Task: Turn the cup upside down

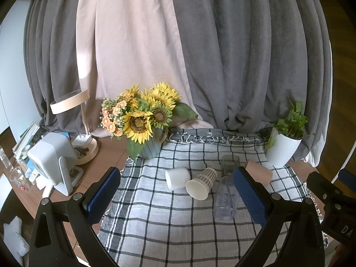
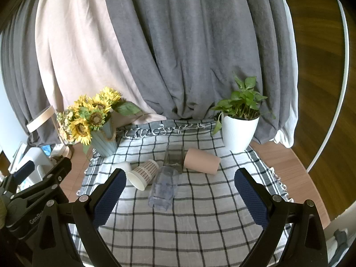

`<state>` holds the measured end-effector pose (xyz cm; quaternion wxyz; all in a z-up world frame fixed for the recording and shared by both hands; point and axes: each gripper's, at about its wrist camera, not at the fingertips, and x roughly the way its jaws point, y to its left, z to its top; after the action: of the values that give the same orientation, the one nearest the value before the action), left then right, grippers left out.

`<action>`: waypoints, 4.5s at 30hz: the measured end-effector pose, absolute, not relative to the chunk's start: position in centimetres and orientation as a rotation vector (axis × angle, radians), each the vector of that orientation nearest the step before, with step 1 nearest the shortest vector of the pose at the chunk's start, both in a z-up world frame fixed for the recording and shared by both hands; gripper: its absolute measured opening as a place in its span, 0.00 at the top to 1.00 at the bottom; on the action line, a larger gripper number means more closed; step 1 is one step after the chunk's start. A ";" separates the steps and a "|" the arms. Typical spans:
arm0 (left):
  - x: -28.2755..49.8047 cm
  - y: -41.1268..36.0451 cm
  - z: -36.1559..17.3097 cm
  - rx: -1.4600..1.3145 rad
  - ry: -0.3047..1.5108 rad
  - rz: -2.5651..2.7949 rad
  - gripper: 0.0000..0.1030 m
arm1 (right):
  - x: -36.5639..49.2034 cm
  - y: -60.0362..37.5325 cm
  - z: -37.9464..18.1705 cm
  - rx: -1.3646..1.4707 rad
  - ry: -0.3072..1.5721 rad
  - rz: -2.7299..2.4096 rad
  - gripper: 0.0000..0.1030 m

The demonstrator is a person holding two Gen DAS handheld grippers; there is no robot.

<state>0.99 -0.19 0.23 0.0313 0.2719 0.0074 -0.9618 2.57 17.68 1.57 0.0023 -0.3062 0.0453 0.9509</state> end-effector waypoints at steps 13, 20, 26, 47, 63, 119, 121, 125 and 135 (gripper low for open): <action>0.7 -0.4 0.2 0.830 0.021 -2.956 0.00 | 2.3 17.6 1.5 -0.959 0.140 2.982 0.05; 0.5 -0.3 0.2 0.831 0.018 -2.954 0.00 | 2.1 17.6 1.5 -0.961 0.139 2.980 0.05; 0.2 0.3 0.3 0.841 0.013 -2.951 0.00 | 1.7 17.9 1.5 -0.966 0.142 2.977 0.05; -4.4 4.3 -4.6 1.095 0.144 -2.735 0.00 | -4.0 21.8 -1.9 -1.248 0.043 2.993 0.05; -11.5 8.7 -11.9 1.174 0.207 -2.343 0.00 | -19.0 21.5 -11.5 -1.939 -0.541 2.823 0.05; -2.6 -6.5 -13.3 1.336 0.023 -2.461 0.00 | -6.1 11.5 -13.8 -2.278 0.240 2.676 0.28; -2.1 -7.8 -14.0 1.346 0.040 -2.436 0.00 | -5.4 9.9 -15.4 -2.387 0.288 2.609 0.28; -2.0 -9.9 -15.0 1.370 0.051 -2.397 0.00 | -5.2 7.3 -18.1 -2.553 0.350 2.493 0.28; -2.9 -11.7 -16.3 1.405 0.056 -2.361 0.00 | -8.3 4.5 -20.9 -2.461 0.294 2.459 0.29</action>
<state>-2.92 -11.70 -16.29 0.1957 0.5013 0.0200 -0.8426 -8.35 4.51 -20.89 -0.1740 -0.6941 0.0828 0.6936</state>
